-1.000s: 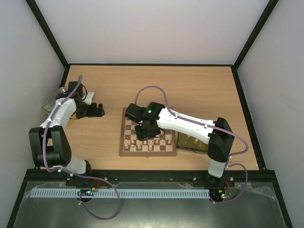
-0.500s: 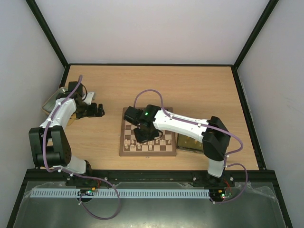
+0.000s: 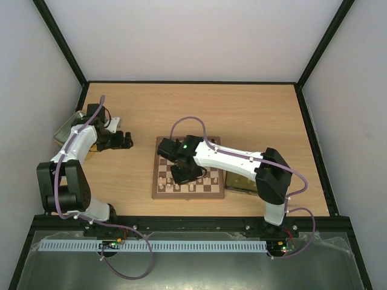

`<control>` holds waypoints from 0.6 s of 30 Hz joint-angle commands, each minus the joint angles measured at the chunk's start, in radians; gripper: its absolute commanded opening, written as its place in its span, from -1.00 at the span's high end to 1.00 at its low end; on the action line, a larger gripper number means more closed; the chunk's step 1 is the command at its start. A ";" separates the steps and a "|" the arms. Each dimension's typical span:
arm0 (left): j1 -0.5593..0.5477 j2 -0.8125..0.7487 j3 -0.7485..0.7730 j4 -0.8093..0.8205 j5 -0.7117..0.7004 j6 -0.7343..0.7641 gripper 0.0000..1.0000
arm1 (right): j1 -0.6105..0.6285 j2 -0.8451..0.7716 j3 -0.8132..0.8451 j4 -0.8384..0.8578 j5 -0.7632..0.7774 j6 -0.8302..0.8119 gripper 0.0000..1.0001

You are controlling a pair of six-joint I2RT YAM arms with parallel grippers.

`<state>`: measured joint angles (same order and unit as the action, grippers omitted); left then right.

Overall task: Set up the chess pieces on the board
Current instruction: Place the chess piece on the chessboard.

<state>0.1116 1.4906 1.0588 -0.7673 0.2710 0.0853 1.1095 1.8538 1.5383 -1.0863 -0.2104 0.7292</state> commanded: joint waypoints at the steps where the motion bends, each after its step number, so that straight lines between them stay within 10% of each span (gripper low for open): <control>1: -0.003 -0.019 -0.014 0.003 0.011 -0.007 -0.99 | 0.014 0.018 -0.017 -0.008 -0.004 -0.013 0.75; 18: -0.003 -0.026 -0.013 0.003 0.011 -0.007 -0.99 | 0.016 0.049 -0.019 0.001 -0.005 -0.029 0.75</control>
<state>0.1116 1.4879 1.0588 -0.7670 0.2710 0.0853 1.1172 1.8908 1.5280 -1.0859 -0.2222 0.7136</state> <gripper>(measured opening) 0.995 0.131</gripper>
